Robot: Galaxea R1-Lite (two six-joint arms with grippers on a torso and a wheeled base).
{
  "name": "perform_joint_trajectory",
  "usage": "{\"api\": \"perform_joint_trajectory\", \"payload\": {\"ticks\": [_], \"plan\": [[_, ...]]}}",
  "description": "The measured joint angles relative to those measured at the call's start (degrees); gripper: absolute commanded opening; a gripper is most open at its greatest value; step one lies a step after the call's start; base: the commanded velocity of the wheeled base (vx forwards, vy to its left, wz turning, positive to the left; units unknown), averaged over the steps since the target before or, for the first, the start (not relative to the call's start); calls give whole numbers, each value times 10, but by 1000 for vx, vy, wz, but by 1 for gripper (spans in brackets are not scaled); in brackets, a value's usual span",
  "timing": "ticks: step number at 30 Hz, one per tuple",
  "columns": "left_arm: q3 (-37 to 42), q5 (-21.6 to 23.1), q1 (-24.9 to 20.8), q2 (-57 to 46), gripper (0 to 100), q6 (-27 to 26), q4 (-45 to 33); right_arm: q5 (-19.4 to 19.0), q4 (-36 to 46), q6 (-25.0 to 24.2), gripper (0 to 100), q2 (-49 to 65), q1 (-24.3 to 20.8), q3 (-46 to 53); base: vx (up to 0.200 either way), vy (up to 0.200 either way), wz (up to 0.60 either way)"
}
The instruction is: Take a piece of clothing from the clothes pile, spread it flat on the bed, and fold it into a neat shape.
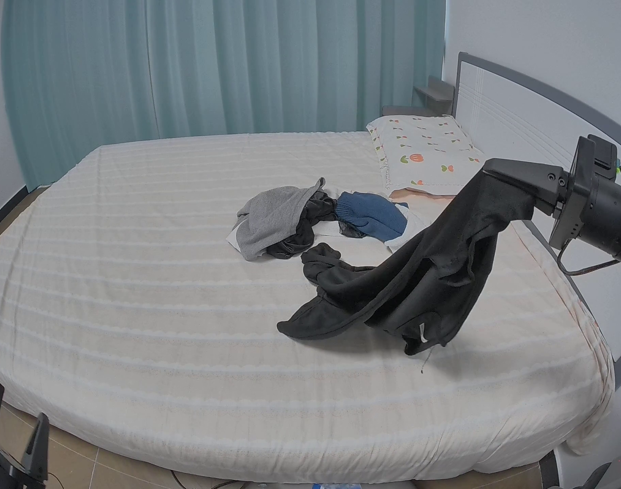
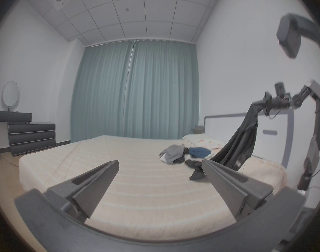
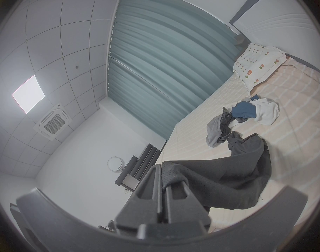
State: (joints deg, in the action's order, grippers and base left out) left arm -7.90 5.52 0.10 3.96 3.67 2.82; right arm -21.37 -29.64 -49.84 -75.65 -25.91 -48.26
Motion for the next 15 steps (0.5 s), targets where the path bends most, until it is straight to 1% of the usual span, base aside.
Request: {"api": "perform_joint_trajectory", "payload": {"ticks": [2,5,8,11,15], "plan": [[-30,28,0,37,100,7,4,0,-1,0,0,-2,0,1,0,0,0],[-53,58,-1,89,100,12,4,0,-1,0,0,-5,1,3,0,0,0],[-73,80,-3,169,100,15,8,0,-1,0,0,-9,4,6,0,0,0],[-84,92,-8,240,100,17,16,0,-1,0,0,-13,6,8,0,0,0],[-96,104,-27,356,100,19,46,1,-2,0,0,-20,9,11,0,0,0]]}}
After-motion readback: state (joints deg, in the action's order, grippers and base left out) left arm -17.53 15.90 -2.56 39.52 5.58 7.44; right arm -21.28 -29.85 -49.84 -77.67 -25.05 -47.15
